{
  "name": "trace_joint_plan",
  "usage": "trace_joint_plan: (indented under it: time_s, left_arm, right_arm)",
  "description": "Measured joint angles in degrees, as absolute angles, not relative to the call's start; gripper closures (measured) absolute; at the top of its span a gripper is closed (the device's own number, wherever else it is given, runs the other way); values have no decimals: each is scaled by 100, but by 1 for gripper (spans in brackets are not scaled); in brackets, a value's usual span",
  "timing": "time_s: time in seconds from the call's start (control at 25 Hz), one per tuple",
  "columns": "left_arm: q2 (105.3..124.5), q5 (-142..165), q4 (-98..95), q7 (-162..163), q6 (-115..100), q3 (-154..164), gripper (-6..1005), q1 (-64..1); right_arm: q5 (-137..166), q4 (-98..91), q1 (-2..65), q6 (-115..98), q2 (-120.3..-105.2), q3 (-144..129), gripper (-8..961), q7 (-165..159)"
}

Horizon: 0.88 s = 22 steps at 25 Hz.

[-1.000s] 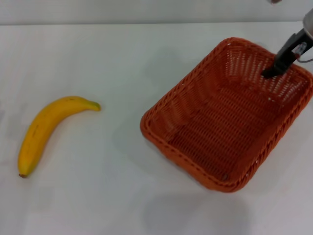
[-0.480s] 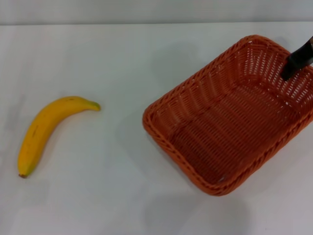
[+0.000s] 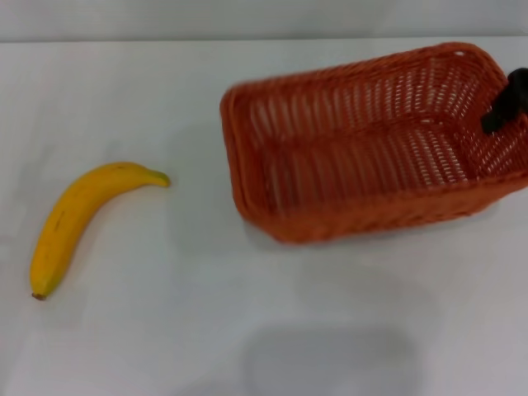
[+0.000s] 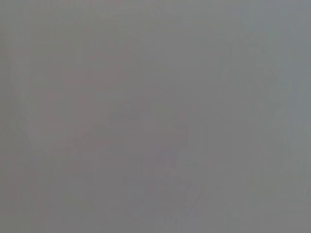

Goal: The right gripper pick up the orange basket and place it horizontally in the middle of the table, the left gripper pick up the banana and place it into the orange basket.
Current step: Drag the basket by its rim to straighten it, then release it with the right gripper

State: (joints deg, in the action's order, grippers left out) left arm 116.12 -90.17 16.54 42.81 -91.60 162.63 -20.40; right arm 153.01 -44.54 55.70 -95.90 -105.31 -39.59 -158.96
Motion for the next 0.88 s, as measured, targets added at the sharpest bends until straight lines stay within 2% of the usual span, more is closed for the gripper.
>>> trace_joint_plan:
  time_s: [0.16, 0.32, 0.36, 0.44, 0.48, 0.88]
  left_arm:
    - [11490, -8984, 1620, 4283, -9137, 16263, 115, -2095]
    - [11386, -8960, 1585, 4292, -9109, 16268, 115, -2126]
    - [11359, -8955, 1581, 4293, -9106, 16268, 115, -2138]
    - [11332, -8952, 1581, 4294, -9105, 16269, 116, -2150]
    - [11315, -8952, 1581, 4295, -9102, 16268, 116, -2158]
    - [11318, -8955, 1583, 4298, -9094, 16269, 116, -2132]
  right_arm:
    - [14934, -4855, 5069, -9676, -10748, -3827, 806, -16241]
    - [14692, -5330, 4656, -9703, -11146, -3668, 807, -16259]
    - [14692, -5330, 4656, -9703, -11146, -3668, 807, -16259]
    - [14664, -5707, 4433, -9715, -11411, -3751, 808, -16181]
    - [14639, -5779, 4393, -9719, -11462, -3796, 808, -16144]
    - [14354, -6052, 4142, -9544, -11522, -4640, 810, -16131]
